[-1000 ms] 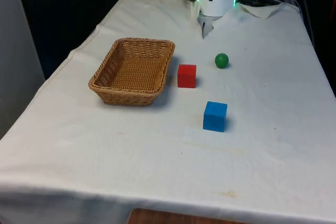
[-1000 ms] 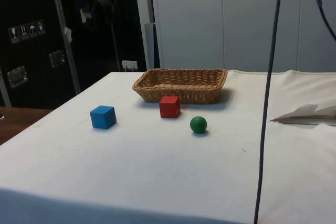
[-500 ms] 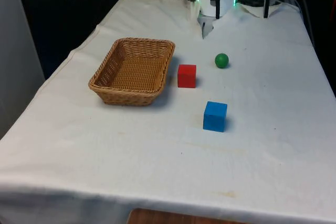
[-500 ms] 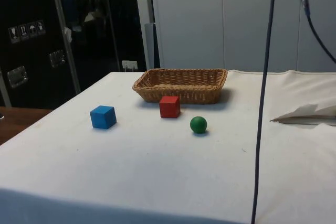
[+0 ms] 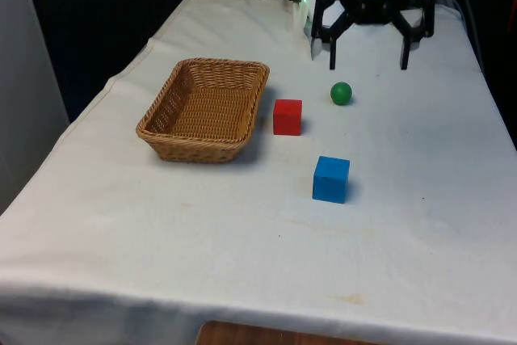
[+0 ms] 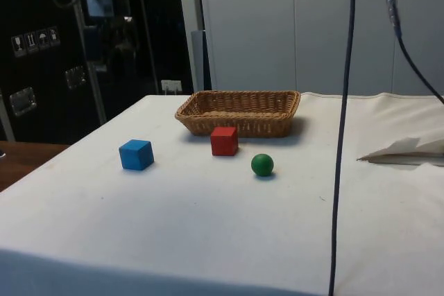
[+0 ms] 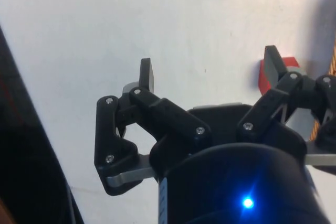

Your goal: Place all non-red objects into the basket.

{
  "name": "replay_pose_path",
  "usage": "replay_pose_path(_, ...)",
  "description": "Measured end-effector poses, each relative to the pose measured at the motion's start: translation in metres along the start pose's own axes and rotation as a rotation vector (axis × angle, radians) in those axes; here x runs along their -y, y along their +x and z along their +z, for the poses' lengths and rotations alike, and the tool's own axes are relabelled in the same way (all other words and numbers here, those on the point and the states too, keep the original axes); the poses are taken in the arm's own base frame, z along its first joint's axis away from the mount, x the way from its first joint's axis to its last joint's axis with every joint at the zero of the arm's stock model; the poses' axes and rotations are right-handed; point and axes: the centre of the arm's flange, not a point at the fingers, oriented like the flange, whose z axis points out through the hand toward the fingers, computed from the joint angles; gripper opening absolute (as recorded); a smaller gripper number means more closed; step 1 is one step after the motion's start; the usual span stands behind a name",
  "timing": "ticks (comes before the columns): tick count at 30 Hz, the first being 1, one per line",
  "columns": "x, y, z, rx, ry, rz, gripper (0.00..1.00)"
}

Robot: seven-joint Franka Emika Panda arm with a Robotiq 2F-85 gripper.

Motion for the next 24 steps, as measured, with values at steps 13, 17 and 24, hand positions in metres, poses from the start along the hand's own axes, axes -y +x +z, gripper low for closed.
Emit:
replay_pose_path(13,-0.035,0.001,0.033,0.007,-0.031,-0.019,1.00)
replay_pose_path(17,-0.038,0.002,0.041,0.011,-0.033,-0.012,1.00)
replay_pose_path(24,-0.041,0.006,0.056,0.006,-0.042,0.000,1.00)
